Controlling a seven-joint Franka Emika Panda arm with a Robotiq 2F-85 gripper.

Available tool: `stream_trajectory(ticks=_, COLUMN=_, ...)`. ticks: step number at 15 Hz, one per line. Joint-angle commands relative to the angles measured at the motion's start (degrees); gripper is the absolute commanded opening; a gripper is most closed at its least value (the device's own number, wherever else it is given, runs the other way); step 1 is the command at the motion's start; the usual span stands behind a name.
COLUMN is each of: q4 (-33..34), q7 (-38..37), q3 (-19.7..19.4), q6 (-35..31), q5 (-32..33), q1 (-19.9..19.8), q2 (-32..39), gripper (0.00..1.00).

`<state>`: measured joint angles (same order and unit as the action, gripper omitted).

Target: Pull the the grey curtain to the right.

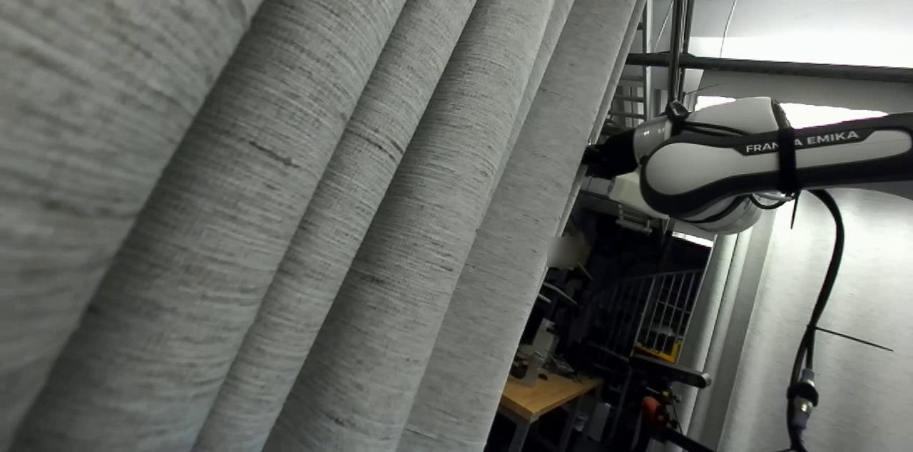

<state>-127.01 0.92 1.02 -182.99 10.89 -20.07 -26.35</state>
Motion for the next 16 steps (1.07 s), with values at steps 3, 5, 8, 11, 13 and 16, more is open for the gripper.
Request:
stream_trajectory(ticks=3, q4=0.07, q7=-0.29, q3=0.28, q6=-0.37, q5=-0.02, q1=-0.50, q2=0.12, gripper=0.99)
stream_trajectory(ticks=5, q4=0.02, q7=0.31, q3=-0.30, q6=-0.42, q5=0.09, q1=0.32, q2=0.24, gripper=1.00)
stream_trajectory(ticks=8, q4=-0.24, q7=0.15, q3=-0.04, q6=-1.54, q5=0.24, q1=-0.35, q2=0.34, gripper=0.65)
stream_trajectory(ticks=11, q4=-1.48, q7=0.00, q3=0.18, q6=-1.57, q5=0.42, q1=-1.09, q2=0.21, gripper=0.42)
stream_trajectory(ticks=13, q4=-2.96, q7=0.11, q3=0.45, q6=-1.64, q5=0.87, q1=-2.35, q2=0.08, gripper=0.26)
stream_trajectory(ticks=16, q4=-3.77, q7=0.11, q3=2.47, q6=-1.90, q5=2.57, q1=-8.34, q2=0.96, gripper=0.04)
